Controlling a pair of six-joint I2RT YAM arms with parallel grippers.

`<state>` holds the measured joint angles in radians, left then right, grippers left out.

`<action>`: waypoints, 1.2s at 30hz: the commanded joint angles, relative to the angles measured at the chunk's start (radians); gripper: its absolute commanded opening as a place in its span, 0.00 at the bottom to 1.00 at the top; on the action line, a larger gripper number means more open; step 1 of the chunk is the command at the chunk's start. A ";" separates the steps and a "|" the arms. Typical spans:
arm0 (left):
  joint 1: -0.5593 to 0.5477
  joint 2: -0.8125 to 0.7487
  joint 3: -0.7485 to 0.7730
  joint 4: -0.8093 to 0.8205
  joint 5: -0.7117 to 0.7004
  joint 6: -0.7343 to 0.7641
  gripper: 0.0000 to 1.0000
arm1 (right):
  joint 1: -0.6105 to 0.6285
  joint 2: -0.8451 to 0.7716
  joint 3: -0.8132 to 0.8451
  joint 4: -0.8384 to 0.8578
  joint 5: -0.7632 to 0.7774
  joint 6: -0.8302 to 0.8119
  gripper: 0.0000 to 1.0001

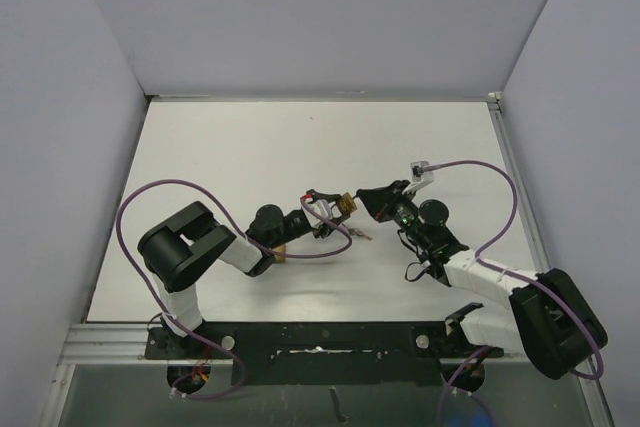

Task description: Unlock with the key

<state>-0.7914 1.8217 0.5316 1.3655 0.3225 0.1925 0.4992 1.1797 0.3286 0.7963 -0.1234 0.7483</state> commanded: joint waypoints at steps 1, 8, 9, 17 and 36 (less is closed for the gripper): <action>-0.005 -0.068 0.041 0.152 0.009 -0.004 0.00 | 0.016 0.013 -0.012 0.063 -0.014 -0.012 0.00; -0.003 -0.086 0.045 0.153 0.021 -0.019 0.00 | 0.016 0.021 -0.027 0.100 -0.032 -0.023 0.00; -0.003 -0.090 0.047 0.153 0.023 -0.020 0.00 | 0.016 0.019 -0.029 0.100 -0.030 -0.025 0.00; 0.004 -0.101 0.048 0.153 0.032 -0.028 0.00 | 0.015 -0.006 -0.035 0.084 -0.019 -0.047 0.00; 0.006 -0.096 0.093 0.131 -0.038 -0.018 0.00 | 0.016 0.031 -0.021 0.063 -0.056 -0.020 0.00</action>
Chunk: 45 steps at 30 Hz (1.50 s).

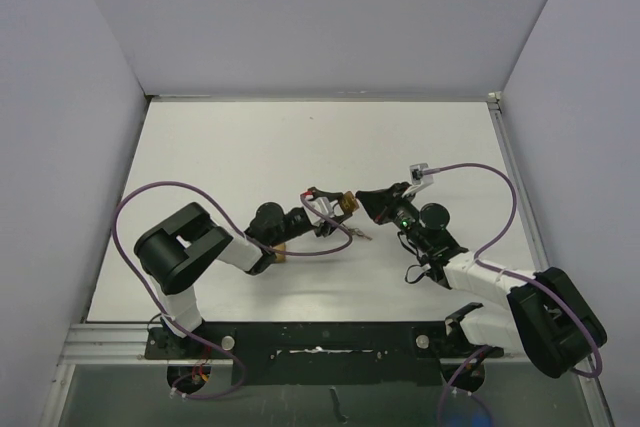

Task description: Unlock with the key

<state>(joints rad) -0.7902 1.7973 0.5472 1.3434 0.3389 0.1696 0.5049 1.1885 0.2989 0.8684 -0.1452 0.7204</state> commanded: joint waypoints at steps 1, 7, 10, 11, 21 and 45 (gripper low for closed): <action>0.005 -0.075 0.081 0.149 -0.063 0.005 0.00 | 0.010 0.024 0.013 -0.019 -0.041 0.008 0.00; 0.005 -0.105 0.098 0.090 -0.096 0.017 0.00 | 0.010 0.026 0.031 -0.069 -0.061 0.004 0.00; 0.005 -0.114 0.096 0.086 -0.104 0.018 0.00 | 0.010 0.029 0.035 -0.077 -0.067 0.010 0.00; 0.005 -0.114 0.094 0.088 -0.105 0.019 0.00 | 0.010 0.033 0.037 -0.077 -0.070 0.012 0.00; 0.009 -0.115 0.093 0.106 -0.049 0.005 0.00 | 0.011 0.085 0.066 -0.072 -0.124 0.014 0.00; 0.016 -0.159 0.061 -0.034 -0.057 -0.009 0.00 | -0.154 -0.013 0.069 -0.069 -0.232 0.058 0.48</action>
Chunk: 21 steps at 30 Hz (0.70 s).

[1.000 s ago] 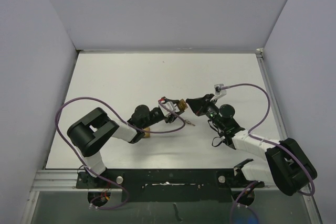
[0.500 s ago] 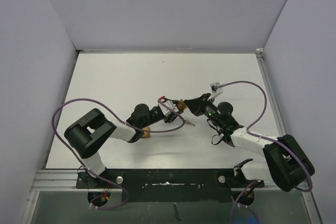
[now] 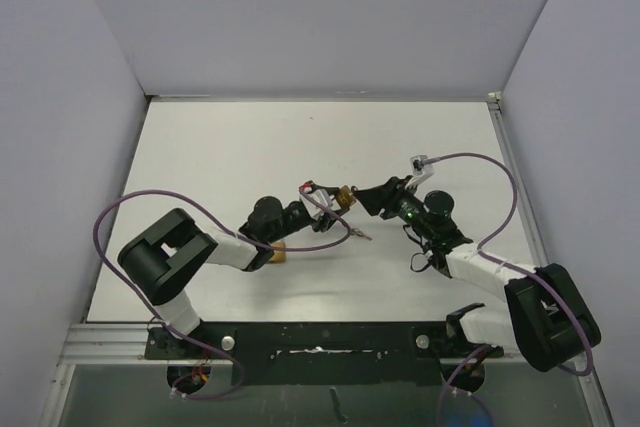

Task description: Unlock with the key

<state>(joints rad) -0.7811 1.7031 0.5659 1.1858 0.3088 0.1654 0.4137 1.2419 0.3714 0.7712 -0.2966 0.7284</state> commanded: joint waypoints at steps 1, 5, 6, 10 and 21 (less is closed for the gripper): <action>0.006 -0.067 0.042 0.105 -0.032 -0.003 0.00 | -0.080 -0.082 -0.002 0.019 -0.088 0.053 0.48; 0.004 -0.084 0.047 0.013 -0.048 0.004 0.00 | -0.123 -0.159 0.017 -0.064 -0.087 0.025 0.51; 0.003 -0.089 0.050 -0.009 -0.051 0.005 0.00 | -0.125 -0.177 0.020 -0.086 -0.076 0.010 0.52; 0.000 -0.113 0.065 -0.113 -0.063 0.009 0.00 | -0.124 -0.216 0.082 -0.244 -0.048 -0.112 0.77; -0.009 -0.175 0.078 -0.257 -0.017 0.040 0.00 | -0.077 -0.197 0.242 -0.595 0.053 -0.473 0.98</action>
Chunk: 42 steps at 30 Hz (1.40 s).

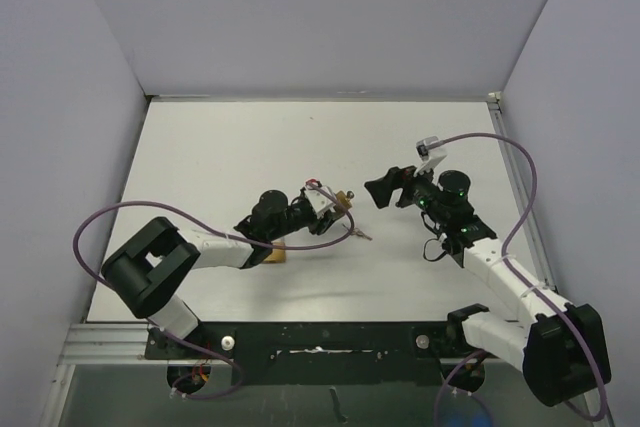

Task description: Unlock with the key

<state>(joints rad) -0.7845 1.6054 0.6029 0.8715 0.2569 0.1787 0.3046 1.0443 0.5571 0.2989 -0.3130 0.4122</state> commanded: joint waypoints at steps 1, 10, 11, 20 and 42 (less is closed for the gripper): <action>-0.005 -0.083 0.035 0.057 0.050 0.034 0.00 | 0.044 0.010 0.070 -0.147 0.090 -0.184 0.98; -0.006 -0.104 0.055 -0.016 0.141 0.066 0.00 | 0.168 0.078 0.132 -0.236 0.260 -0.285 0.98; -0.008 -0.106 0.058 -0.025 0.141 0.069 0.00 | 0.169 0.080 0.133 -0.239 0.264 -0.287 0.98; -0.017 -0.110 0.089 -0.110 0.140 0.087 0.00 | 0.183 0.084 0.145 -0.281 0.335 -0.311 0.98; -0.031 -0.122 0.114 -0.169 0.046 0.034 0.00 | -0.011 0.068 0.114 -0.264 0.212 -0.016 0.98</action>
<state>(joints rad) -0.8108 1.5543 0.6735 0.6067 0.3344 0.2470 0.4145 1.1889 0.6979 -0.0647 0.0803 0.2489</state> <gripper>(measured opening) 0.454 0.993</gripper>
